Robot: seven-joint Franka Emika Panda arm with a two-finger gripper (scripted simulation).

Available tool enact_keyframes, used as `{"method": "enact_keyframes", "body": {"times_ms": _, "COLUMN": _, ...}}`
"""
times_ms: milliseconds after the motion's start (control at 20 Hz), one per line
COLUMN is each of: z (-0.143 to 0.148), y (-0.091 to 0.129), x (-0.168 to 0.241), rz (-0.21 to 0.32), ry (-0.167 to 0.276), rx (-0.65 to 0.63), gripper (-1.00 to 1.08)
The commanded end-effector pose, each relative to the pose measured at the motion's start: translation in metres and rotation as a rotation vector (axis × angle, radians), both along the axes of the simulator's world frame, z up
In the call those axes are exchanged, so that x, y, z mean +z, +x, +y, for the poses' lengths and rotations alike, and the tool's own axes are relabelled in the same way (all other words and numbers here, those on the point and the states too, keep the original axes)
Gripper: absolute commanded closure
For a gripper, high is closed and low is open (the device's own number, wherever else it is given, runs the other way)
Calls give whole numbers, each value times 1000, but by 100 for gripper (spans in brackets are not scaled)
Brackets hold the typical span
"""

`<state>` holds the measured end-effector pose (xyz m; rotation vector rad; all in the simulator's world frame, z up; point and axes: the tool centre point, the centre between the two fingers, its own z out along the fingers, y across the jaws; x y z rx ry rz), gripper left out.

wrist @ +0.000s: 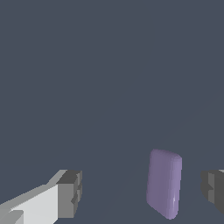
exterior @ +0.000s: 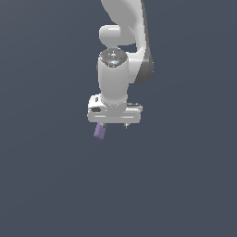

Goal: Pick up the object and move it to a goal position.

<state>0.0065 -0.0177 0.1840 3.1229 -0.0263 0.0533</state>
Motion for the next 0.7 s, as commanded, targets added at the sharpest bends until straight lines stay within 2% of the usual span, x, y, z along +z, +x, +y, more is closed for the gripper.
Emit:
{"method": "enact_keyframes", "body": {"times_ms": 0, "z": 0, "y": 0, "x": 0, "rz": 0, "ry": 0, "rx": 0, "gripper": -92}}
{"method": "enact_keyframes", "body": {"times_ms": 400, "z": -21, "y": 3, "x": 16, "rz": -33, "ry": -19, "rx": -22, "gripper": -92}}
{"method": "enact_keyframes", "body": {"times_ms": 650, "z": -21, "y": 3, "x": 16, "rz": -34, "ry": -19, "rx": -23, "gripper": -92}}
